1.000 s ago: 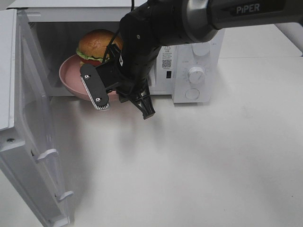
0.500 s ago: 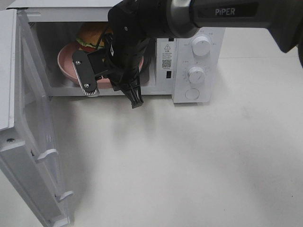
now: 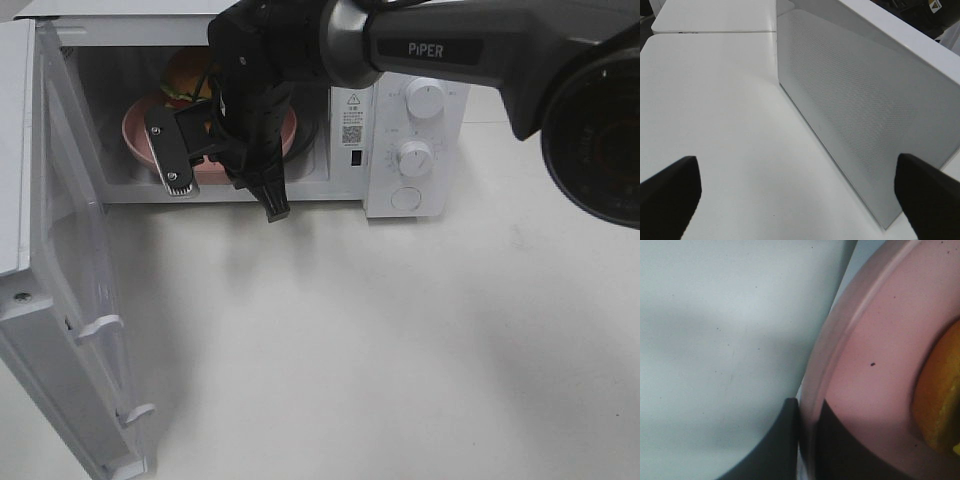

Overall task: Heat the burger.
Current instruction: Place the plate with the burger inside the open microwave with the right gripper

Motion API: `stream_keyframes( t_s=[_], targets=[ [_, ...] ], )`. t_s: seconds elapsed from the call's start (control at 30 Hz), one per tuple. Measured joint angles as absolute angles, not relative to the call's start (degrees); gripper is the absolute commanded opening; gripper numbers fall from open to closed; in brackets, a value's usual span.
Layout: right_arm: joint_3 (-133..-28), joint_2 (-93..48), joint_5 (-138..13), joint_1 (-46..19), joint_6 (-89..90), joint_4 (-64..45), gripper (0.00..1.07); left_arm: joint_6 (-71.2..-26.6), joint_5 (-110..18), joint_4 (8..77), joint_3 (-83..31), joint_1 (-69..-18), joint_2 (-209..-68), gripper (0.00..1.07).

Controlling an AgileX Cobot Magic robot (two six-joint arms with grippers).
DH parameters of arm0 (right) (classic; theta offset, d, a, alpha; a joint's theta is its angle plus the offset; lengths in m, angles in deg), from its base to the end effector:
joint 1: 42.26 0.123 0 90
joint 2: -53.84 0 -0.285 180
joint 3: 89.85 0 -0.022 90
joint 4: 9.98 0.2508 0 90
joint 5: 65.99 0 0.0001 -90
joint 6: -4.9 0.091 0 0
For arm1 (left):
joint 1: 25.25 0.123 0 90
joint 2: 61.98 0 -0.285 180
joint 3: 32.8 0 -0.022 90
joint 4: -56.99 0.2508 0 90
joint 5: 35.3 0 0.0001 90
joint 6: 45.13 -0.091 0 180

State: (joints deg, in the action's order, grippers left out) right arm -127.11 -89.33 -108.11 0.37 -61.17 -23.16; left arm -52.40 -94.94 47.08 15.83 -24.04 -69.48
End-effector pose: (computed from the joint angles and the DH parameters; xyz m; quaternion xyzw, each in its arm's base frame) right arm 0.3949 0.3446 0.1705 -0.8114 0.5073 -0.1510 0.2481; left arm -0.0050 -0.0136 0.2796 0.0472 0.8425 -0.0469 0.5346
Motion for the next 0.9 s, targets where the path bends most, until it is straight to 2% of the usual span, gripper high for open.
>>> stream_keyframes(
  t_s=[0.17, 0.9],
  targets=[
    [-131.5, -92.1, -108.4, 0.3, -61.2, -24.6, 0.00, -52.4, -94.9, 47.1, 15.8, -24.0, -69.5, 1.00],
    [-136.5, -94.9, -106.8, -0.9, -60.4, -28.5, 0.01, -52.4, -94.9, 47.1, 15.8, -24.0, -69.5, 1.00]
  ],
)
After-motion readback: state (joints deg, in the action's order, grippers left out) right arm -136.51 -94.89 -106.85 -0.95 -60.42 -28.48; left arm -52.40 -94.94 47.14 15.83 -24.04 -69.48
